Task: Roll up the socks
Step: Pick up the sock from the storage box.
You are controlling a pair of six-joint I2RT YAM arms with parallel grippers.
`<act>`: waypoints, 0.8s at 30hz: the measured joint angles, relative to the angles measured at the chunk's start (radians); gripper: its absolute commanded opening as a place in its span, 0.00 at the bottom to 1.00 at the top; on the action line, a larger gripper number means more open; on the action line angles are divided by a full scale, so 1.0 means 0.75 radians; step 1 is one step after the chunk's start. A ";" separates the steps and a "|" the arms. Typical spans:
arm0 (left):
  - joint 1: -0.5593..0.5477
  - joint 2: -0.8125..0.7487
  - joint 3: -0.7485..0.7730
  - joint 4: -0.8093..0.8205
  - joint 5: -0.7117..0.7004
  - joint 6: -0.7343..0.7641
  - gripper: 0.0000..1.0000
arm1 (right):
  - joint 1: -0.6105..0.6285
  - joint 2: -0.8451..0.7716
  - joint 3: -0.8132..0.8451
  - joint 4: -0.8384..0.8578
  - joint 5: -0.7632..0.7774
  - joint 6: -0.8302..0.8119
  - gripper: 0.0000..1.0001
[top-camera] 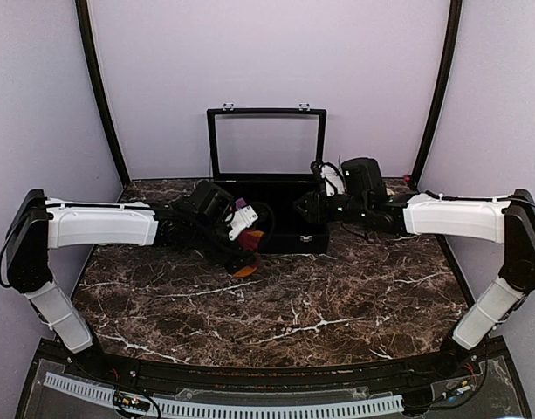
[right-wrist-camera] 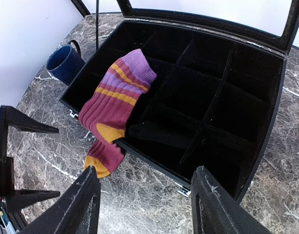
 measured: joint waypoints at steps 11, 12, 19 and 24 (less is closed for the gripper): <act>-0.054 0.131 -0.039 0.014 -0.160 0.046 0.93 | 0.039 -0.006 -0.001 -0.066 0.075 -0.046 0.61; -0.054 0.153 -0.038 0.015 -0.176 0.051 0.93 | 0.039 -0.009 -0.001 -0.069 0.080 -0.048 0.61; -0.062 0.268 -0.038 0.016 -0.229 0.086 0.93 | 0.039 -0.033 -0.001 -0.090 0.103 -0.055 0.62; -0.062 0.301 -0.007 0.019 -0.251 0.107 0.90 | 0.040 -0.035 -0.001 -0.095 0.103 -0.060 0.62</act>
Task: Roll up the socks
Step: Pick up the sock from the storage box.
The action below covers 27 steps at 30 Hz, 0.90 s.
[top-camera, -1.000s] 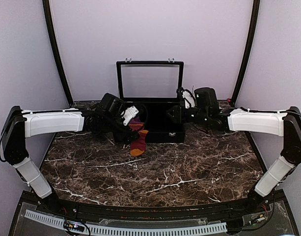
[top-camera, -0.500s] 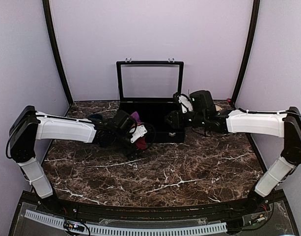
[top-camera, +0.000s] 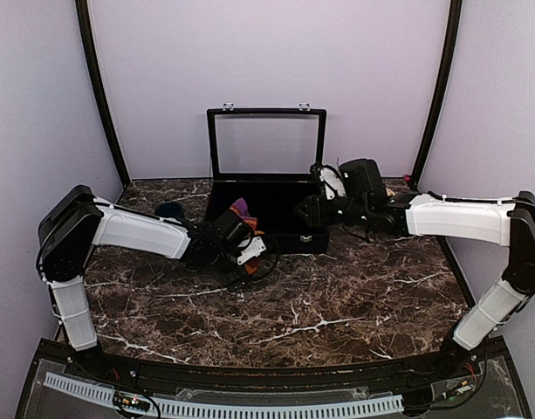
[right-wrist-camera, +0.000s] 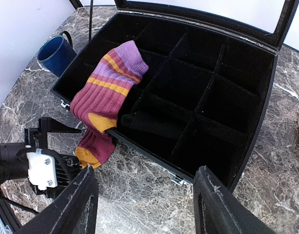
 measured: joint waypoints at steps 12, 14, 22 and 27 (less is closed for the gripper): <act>0.001 0.120 0.170 -0.070 0.000 0.030 0.84 | 0.000 -0.050 -0.002 -0.007 0.022 -0.010 0.62; 0.002 0.137 0.205 -0.114 0.016 0.032 0.81 | 0.000 -0.055 -0.002 -0.008 0.028 -0.014 0.62; 0.020 0.213 0.351 -0.308 0.121 0.009 0.66 | 0.001 -0.073 -0.008 -0.010 0.039 -0.024 0.61; 0.029 0.233 0.384 -0.374 0.184 -0.024 0.51 | 0.001 -0.086 -0.014 -0.014 0.044 -0.025 0.61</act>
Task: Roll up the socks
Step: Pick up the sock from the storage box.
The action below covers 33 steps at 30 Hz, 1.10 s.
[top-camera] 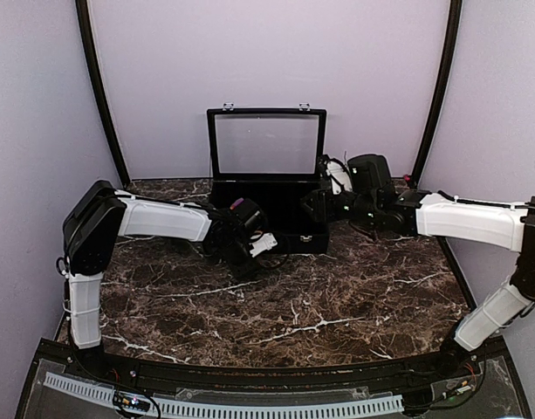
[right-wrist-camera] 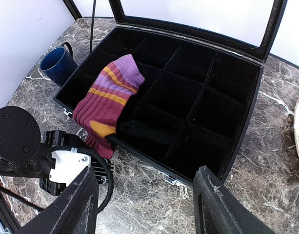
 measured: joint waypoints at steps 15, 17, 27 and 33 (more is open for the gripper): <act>0.004 0.030 0.052 -0.103 0.138 -0.047 0.17 | 0.000 -0.057 -0.017 -0.010 0.014 0.001 0.59; 0.004 0.030 0.054 -0.110 0.142 -0.048 0.15 | 0.001 -0.062 -0.017 -0.012 0.014 0.001 0.59; -0.004 0.031 0.100 -0.230 0.140 -0.053 0.00 | 0.014 -0.071 -0.017 -0.031 0.025 0.001 0.59; -0.027 -0.003 0.166 -0.365 0.120 -0.060 0.00 | 0.016 -0.072 -0.024 -0.042 0.050 0.001 0.58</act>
